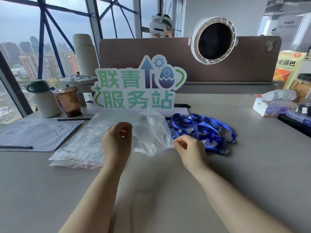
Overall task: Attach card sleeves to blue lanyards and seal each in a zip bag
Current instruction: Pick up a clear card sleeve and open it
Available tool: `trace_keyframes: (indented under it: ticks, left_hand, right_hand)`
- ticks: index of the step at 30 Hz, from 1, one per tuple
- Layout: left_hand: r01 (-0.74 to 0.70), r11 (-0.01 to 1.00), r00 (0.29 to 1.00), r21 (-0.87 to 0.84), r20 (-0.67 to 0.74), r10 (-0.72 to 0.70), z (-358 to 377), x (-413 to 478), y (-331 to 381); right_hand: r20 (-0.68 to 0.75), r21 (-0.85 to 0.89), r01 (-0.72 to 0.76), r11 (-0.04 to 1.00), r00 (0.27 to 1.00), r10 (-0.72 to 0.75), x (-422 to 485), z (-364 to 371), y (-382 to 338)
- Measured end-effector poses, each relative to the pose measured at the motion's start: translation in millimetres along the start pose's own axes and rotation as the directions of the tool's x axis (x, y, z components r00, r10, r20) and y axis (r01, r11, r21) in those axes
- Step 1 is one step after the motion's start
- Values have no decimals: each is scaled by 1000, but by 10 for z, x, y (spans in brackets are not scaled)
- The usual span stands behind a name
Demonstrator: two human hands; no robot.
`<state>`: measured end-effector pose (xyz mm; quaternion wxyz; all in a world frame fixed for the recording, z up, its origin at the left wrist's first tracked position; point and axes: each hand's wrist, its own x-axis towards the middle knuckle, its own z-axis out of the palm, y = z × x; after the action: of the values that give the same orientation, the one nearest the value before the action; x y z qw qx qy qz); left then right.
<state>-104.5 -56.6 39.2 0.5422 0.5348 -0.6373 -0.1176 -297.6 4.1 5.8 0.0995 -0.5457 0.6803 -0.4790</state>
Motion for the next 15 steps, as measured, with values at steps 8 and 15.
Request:
trace_keyframes:
  ticks: [8,15]
  left_hand:
    - [-135,990,969,31,-206,138,-122,45,45]
    - [-415,897,903,150,-46,426,119,-21,49]
  right_hand:
    - [2,-46,70,997,998,-70,186,-328,94]
    - [161,-330,297,896,953,-256,122,-351,289]
